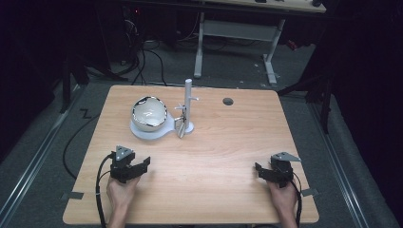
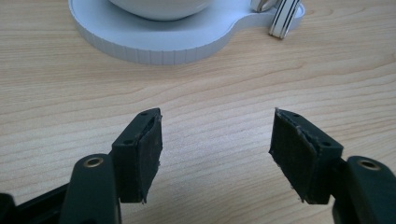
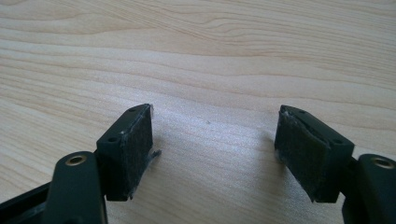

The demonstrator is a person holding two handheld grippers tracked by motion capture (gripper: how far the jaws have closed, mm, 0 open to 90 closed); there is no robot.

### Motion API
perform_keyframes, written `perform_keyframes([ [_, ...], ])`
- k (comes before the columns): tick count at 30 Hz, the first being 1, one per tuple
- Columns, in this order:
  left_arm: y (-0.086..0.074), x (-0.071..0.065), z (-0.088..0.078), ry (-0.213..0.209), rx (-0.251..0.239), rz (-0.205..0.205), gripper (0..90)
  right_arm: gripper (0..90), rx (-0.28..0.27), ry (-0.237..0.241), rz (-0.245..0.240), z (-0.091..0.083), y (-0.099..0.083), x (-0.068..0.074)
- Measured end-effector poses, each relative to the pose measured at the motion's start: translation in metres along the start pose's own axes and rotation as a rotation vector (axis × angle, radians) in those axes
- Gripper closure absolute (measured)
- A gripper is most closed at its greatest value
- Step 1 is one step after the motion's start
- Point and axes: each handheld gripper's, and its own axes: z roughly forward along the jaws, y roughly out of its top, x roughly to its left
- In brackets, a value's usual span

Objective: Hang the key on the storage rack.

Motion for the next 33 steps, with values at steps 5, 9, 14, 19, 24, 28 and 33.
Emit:
perform_keyframes([
  [5, -0.003, -0.001, 0.004, 0.017, 0.016, 0.016, 34.6, 27.9, 0.000, 0.000, 0.000, 0.000, 0.000, 0.000],
  [9, -0.005, -0.001, 0.007, 0.025, 0.016, 0.012, 34.6, 27.9, 0.000, 0.000, -0.001, 0.000, 0.000, 0.000],
  [14, -0.008, -0.004, 0.012, 0.042, 0.031, 0.033, 34.6, 27.9, 0.000, 0.000, 0.000, 0.000, 0.000, 0.000],
  [19, -0.008, -0.005, 0.014, 0.047, 0.028, 0.034, 34.6, 27.9, 0.000, 0.000, 0.000, 0.000, 0.000, 0.000],
  [24, -0.009, -0.008, 0.017, 0.070, 0.044, 0.062, 34.5, 27.9, 0.000, 0.000, 0.000, 0.000, 0.000, 0.000],
  [28, -0.009, -0.009, 0.020, 0.078, 0.047, 0.070, 34.5, 27.9, 0.000, 0.000, -0.001, 0.000, 0.000, 0.000],
  [33, -0.010, -0.010, 0.022, 0.090, 0.059, 0.081, 33.9, 27.9, 0.000, 0.000, 0.000, 0.000, 0.000, 0.000],
])
